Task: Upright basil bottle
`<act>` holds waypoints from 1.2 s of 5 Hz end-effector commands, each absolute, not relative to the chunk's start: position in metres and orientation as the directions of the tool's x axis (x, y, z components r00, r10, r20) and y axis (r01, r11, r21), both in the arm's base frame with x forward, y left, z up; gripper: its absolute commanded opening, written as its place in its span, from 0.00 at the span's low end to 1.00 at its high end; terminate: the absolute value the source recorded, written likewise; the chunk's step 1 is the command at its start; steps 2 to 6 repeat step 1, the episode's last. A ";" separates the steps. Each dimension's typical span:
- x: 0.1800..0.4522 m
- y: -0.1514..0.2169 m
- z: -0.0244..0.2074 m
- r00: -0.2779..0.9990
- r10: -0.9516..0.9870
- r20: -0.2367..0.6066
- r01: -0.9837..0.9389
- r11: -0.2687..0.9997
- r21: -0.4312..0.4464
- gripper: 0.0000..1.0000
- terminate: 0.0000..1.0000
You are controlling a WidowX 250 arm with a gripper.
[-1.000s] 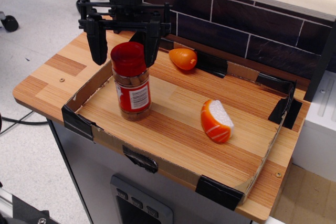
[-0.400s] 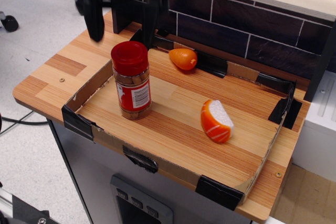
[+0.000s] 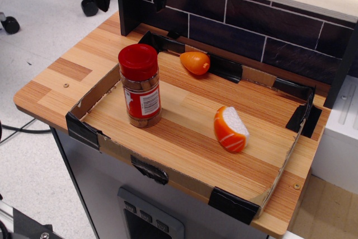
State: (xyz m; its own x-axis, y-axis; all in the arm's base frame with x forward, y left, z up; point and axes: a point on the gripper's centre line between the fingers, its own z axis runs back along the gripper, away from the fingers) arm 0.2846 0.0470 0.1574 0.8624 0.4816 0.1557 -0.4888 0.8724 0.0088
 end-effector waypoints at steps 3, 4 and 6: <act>0.281 0.047 0.172 0.854 0.481 0.200 -0.490 0.872 -0.004 1.00 1.00; 0.281 0.047 0.172 0.854 0.481 0.200 -0.490 0.872 -0.004 1.00 1.00; 0.281 0.047 0.172 0.854 0.481 0.200 -0.490 0.872 -0.004 1.00 1.00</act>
